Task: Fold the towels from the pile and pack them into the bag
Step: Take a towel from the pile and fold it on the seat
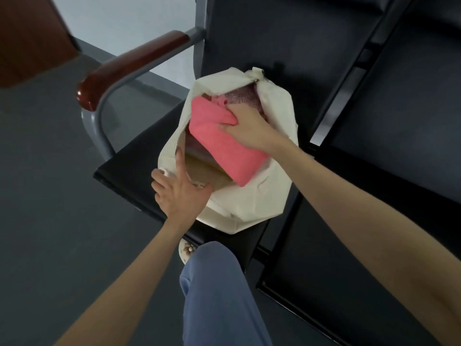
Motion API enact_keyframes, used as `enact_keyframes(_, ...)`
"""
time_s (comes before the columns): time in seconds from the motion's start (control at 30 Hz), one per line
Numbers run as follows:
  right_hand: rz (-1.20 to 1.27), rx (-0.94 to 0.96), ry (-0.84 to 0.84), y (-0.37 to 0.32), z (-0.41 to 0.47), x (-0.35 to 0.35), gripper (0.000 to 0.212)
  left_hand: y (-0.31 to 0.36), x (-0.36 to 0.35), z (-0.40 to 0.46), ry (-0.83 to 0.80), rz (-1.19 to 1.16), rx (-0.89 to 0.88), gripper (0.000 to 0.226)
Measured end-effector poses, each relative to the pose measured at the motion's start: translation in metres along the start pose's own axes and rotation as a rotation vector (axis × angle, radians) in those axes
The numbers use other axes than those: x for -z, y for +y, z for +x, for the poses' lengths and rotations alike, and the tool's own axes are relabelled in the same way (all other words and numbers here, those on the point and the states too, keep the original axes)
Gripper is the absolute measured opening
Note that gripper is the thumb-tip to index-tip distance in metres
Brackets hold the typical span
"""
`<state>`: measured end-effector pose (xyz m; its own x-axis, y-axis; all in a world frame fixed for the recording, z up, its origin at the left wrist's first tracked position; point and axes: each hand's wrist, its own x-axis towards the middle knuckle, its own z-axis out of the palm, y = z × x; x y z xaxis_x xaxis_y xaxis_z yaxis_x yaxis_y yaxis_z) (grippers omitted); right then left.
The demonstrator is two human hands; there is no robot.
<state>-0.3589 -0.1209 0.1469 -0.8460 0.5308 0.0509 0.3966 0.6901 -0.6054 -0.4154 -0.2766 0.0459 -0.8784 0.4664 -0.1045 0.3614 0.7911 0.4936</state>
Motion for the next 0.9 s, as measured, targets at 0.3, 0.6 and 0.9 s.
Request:
enact_keyframes(0.3,-0.375,-0.237,-0.206,0.011,0.018,-0.048,0.019,-0.006,0.011,0.000,-0.077,-0.150,-0.023,0.115)
enact_keyframes(0.6,-0.219,-0.205,-0.334,0.018,0.035,-0.071,0.007,-0.014,0.011,0.008,0.037,-0.223,-0.121,0.014)
enact_keyframes(0.9,-0.468,0.005,-0.059,0.020,0.024,-0.078,0.026,-0.012,0.010,0.013,0.117,-0.188,-0.166,0.038)
